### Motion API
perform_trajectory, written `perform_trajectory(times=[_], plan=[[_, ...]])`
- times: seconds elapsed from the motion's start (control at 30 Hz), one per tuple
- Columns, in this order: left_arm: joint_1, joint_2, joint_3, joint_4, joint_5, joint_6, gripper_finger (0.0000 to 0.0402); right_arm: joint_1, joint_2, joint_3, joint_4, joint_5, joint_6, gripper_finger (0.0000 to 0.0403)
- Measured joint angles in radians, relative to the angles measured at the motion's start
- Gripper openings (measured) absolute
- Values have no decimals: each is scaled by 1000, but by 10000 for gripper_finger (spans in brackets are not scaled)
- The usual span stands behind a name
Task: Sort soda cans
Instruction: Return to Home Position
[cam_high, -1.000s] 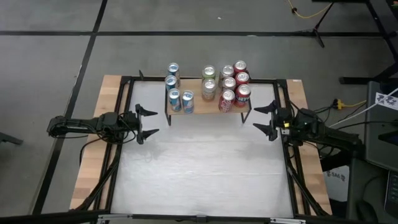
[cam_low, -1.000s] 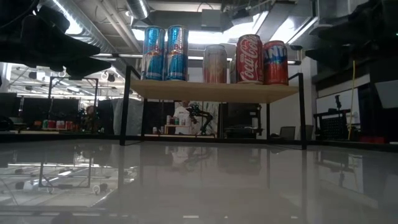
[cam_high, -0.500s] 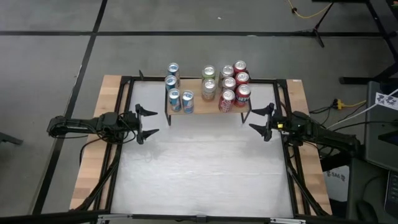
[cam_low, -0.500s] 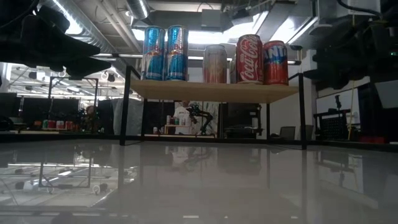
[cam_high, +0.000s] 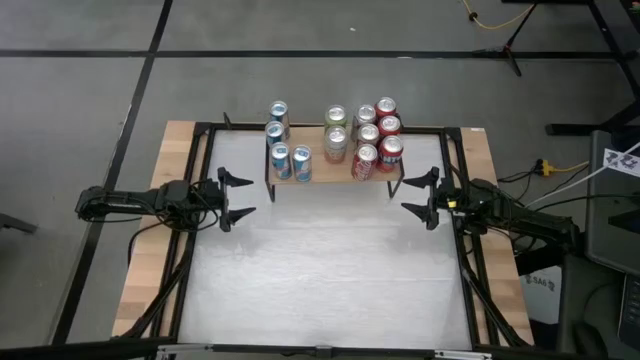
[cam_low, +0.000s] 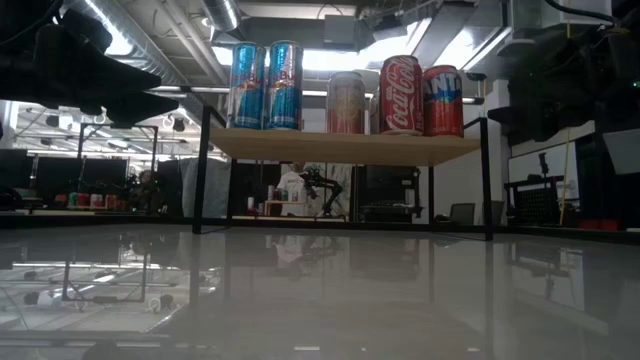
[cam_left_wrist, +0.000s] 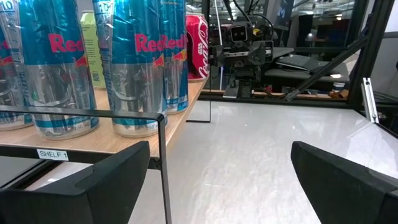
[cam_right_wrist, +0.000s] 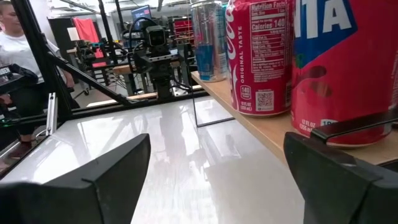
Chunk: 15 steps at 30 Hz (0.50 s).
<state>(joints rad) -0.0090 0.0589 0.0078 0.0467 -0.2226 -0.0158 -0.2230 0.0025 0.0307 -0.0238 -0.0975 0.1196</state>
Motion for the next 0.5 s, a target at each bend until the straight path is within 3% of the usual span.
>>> perform_trajectory(times=[0.2, 0.5], plan=[[0, 0, 0, 0, 0, 0, 386, 0, 1, 0, -1, 0, -1, 326], [0, 0, 0, 0, 0, 0, 386, 0, 1, 0, -2, -9, -23, 196]])
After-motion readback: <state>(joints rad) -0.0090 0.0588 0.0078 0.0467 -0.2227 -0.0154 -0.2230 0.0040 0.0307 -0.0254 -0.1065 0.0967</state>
